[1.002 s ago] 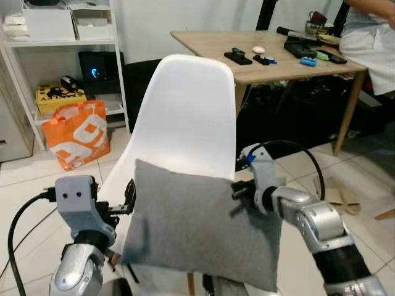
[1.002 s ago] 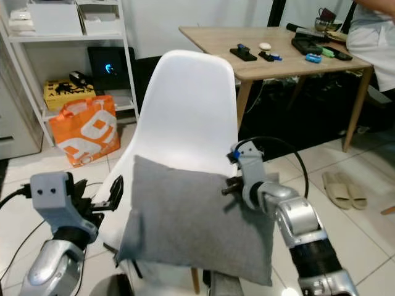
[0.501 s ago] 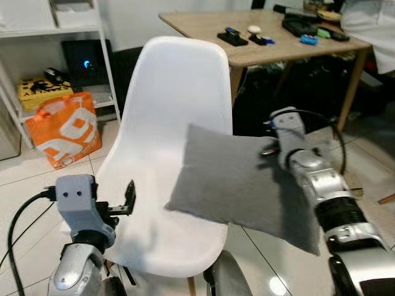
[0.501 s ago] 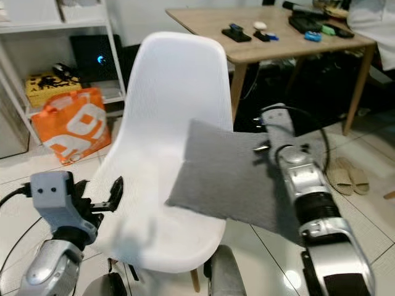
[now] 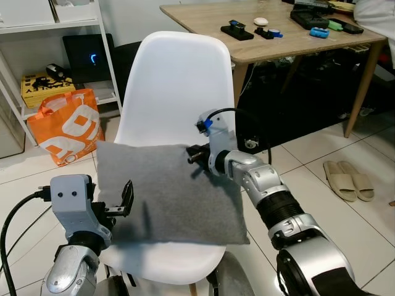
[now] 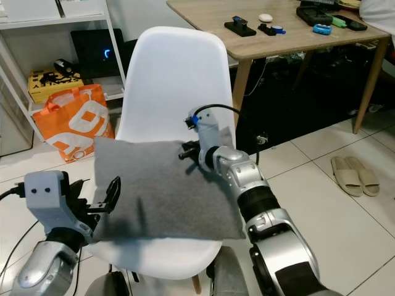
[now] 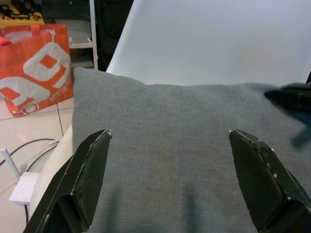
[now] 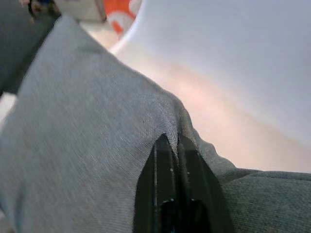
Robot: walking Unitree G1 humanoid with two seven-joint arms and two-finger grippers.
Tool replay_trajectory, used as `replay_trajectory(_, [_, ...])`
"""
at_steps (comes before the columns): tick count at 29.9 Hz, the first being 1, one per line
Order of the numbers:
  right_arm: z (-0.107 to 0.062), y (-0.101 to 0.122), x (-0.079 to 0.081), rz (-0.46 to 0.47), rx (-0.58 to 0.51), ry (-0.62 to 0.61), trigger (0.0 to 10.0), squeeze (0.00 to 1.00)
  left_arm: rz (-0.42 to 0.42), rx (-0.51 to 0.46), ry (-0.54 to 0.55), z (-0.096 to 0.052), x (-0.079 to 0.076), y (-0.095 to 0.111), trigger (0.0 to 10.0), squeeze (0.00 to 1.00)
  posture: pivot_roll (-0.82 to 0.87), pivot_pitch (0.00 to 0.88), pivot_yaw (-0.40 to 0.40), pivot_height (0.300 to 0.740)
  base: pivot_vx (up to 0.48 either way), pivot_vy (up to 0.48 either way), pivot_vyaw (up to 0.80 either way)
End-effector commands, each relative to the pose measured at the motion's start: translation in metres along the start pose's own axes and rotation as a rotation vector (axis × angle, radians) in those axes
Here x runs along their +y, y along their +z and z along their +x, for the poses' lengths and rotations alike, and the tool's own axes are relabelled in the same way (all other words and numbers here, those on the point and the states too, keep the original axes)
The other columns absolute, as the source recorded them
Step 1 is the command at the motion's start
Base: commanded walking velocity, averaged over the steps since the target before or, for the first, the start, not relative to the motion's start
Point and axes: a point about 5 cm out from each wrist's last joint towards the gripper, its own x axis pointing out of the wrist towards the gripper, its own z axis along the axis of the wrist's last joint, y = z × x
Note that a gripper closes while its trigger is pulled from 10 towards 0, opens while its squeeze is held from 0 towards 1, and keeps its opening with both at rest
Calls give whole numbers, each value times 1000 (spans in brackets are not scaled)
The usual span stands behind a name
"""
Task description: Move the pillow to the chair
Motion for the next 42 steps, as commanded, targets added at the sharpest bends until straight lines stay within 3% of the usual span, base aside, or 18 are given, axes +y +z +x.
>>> replay_trajectory(1, [0,-9,-3,-12,75,-8,10000,788,16,9,-1,-3,2,1,10000,0,-101,120,-60,566,0,0,0])
replay_trajectory(2, [-2,-13,-10,-14,104,-38,10000,1000,17,12,-2,-3,2,1,10000,0,-101,120,-60,566,0,0,0])
replay_trajectory(5, [-8,-17,-23,1,139,-101,10000,1000,18,15,-4,-3,2,1,10000,0,-106,118,-59,566,0,0,0])
replay_trajectory(7, [-21,-17,-49,40,155,-240,10000,1000,15,12,-8,-2,1,1,10000,0,-107,111,-60,566,0,0,0])
replay_trajectory(10, [-24,-16,-55,41,157,-267,10000,1000,15,12,-8,-2,1,1,10000,0,-107,109,-61,566,0,0,0])
replay_trajectory(14, [-36,-12,-74,36,162,-366,10000,1000,14,12,-9,-1,2,1,10000,0,-109,98,-64,566,0,0,0])
replay_trajectory(17, [-52,1,-97,-8,106,-504,10000,1000,13,11,-10,0,2,0,10000,0,-111,89,-68,566,0,0,0])
replay_trajectory(18, [-52,1,-97,-8,106,-504,10000,1000,13,11,-10,0,2,0,10000,0,-111,89,-68,566,0,0,0])
replay_trajectory(20, [-57,16,-104,-10,7,-539,10000,1000,12,9,-11,1,2,0,10000,0,-111,89,-68,566,0,0,0])
replay_trajectory(21, [-60,26,-104,21,-77,-518,10000,0,11,9,-11,1,1,0,10000,0,-112,79,-72,566,0,0,0])
replay_trajectory(22, [-60,26,-104,21,-77,-518,10000,0,11,9,-11,1,1,0,10000,0,-112,79,-72,566,0,0,0])
replay_trajectory(23, [-62,36,-104,57,-166,-490,10000,0,15,10,-6,2,2,-1,10000,0,-112,77,-73,566,0,0,0])
replay_trajectory(26, [-63,42,-101,114,-254,-424,10000,0,30,14,22,5,5,-2,10000,0,-115,73,-77,576,0,0,0])
replay_trajectory(31, [-59,30,-95,119,-244,-380,10000,0,57,26,87,8,13,-6,10000,0,-119,71,-82,590,0,0,0])
replay_trajectory(35, [-55,6,-89,108,-189,-348,10000,0,56,46,127,9,18,-13,10000,0,-128,64,-93,609,0,0,0])
replay_trajectory(42, [-62,-28,-89,149,-133,-327,10000,0,55,71,142,11,19,-21,10000,0,-137,59,-104,633,0,0,0])
